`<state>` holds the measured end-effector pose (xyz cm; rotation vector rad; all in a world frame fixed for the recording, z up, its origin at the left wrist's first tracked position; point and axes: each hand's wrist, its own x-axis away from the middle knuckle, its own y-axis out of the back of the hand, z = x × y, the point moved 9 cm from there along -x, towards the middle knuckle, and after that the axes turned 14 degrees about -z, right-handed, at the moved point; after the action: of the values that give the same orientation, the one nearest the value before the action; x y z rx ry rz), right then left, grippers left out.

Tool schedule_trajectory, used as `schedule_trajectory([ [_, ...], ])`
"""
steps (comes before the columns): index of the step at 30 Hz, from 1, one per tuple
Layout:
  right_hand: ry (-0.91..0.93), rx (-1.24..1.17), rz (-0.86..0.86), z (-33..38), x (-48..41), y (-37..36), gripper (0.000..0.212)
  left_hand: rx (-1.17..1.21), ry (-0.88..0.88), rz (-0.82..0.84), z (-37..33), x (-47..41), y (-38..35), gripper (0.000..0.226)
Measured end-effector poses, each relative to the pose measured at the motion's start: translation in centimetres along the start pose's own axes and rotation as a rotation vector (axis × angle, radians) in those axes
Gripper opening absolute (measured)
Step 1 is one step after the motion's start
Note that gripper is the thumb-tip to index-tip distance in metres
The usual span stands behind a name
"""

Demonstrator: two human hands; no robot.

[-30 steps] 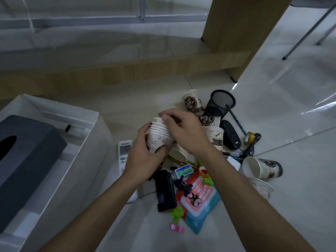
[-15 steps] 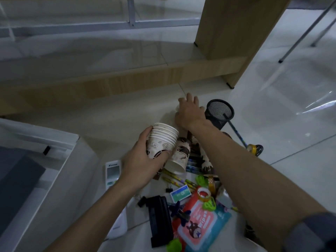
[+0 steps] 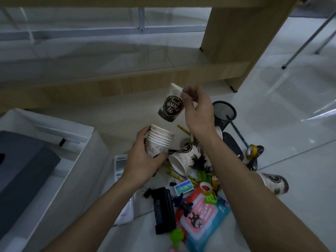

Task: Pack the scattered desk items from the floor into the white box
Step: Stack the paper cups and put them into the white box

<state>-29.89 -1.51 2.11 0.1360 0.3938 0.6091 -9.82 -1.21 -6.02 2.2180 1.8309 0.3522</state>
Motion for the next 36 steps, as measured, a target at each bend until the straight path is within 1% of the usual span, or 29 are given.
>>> schedule_trajectory([
  [2, -0.118, -0.137, 0.009, 0.5, 2.2, 1.1, 0.008, -0.012, -0.037, -0.007, -0.1, 0.6, 0.8, 0.081],
  [4, -0.179, -0.155, 0.059, 0.6, 4.5, 1.6, 0.008, -0.014, -0.065, -0.022, 0.1, 1.2, 1.3, 0.082],
  [6, -0.197, -0.137, 0.086, 0.5, 6.4, 2.2, 0.008, -0.012, -0.085, -0.031, 0.1, 2.1, 1.8, 0.08],
  [9, -0.186, -0.087, 0.112, 0.1, 8.1, 2.9, 0.008, 0.005, -0.09, 0.009, 0.0, 3.8, 1.9, 0.076],
  [10, -0.193, -0.052, 0.148, -0.1, 8.6, 2.8, 0.008, 0.017, -0.095, 0.021, 0.0, 4.2, 1.9, 0.075],
  [12, -0.171, 0.009, 0.295, 0.1, 10.0, 2.1, 0.009, 0.025, -0.102, 0.03, 0.0, 4.6, 2.1, 0.075],
  [14, -0.134, 0.021, 0.43, 0.6, 11.2, 1.7, 0.016, 0.023, -0.106, 0.031, -0.2, 4.7, 2.5, 0.078],
  [15, -0.111, 0.065, 0.441, 0.6, 11.3, 2.0, 0.023, 0.022, -0.106, 0.033, -0.2, 4.8, 2.8, 0.078],
  [16, -0.051, 0.153, 0.419, 0.4, 11.0, 2.7, 0.031, 0.023, -0.102, 0.034, -0.2, 4.9, 3.0, 0.079],
  [17, 0.041, 0.275, 0.406, 0.0, 10.5, 3.2, 0.04, 0.025, -0.097, 0.035, -0.2, 5.1, 3.3, 0.079],
  [18, 0.13, 0.408, 0.456, -0.7, 10.5, 3.2, 0.05, 0.023, -0.093, 0.039, -0.1, 5.2, 3.5, 0.079],
  [21, 0.288, 0.828, 0.842, -4.6, 12.9, 1.5, 0.08, 0.03, -0.098, 0.041, -0.2, 5.5, 3.8, 0.078],
  [22, 0.355, 0.918, 0.903, -5.4, 13.7, 1.0, 0.086, 0.029, -0.103, 0.042, -0.1, 5.5, 3.7, 0.077],
  [23, 0.429, 0.967, 0.908, -5.7, 14.1, 0.7, 0.087, 0.028, -0.101, 0.048, 0.0, 5.5, 3.6, 0.078],
  [24, 0.492, 0.976, 0.874, -5.6, 14.2, 0.4, 0.085, 0.025, -0.096, 0.057, 0.1, 5.5, 3.4, 0.078],
  [26, 0.544, 0.943, 0.78, -4.9, 14.2, 0.0, 0.078, 0.013, -0.086, 0.072, 0.2, 5.5, 3.1, 0.081],
  [28, 0.485, 0.829, 0.653, -3.9, 13.4, 0.5, 0.073, -0.002, -0.091, 0.062, 0.2, 5.4, 3.2, 0.08],
  [29, 0.419, 0.737, 0.572, -3.2, 12.8, 1.1, 0.072, -0.011, -0.093, 0.049, 0.2, 5.4, 3.4, 0.08],
  [33, 0.08, 0.276, 0.147, -1.1, 9.9, 4.8, 0.077, -0.039, -0.105, 0.005, 0.3, 5.3, 4.0, 0.081],
  [35, -0.074, 0.137, 0.024, -0.6, 8.8, 6.0, 0.072, -0.052, -0.12, 0.016, 0.0, 5.4, 3.8, 0.082],
  [36, -0.154, 0.069, -0.002, -0.2, 8.6, 6.3, 0.066, -0.051, -0.127, 0.023, -0.2, 5.5, 3.7, 0.083],
])
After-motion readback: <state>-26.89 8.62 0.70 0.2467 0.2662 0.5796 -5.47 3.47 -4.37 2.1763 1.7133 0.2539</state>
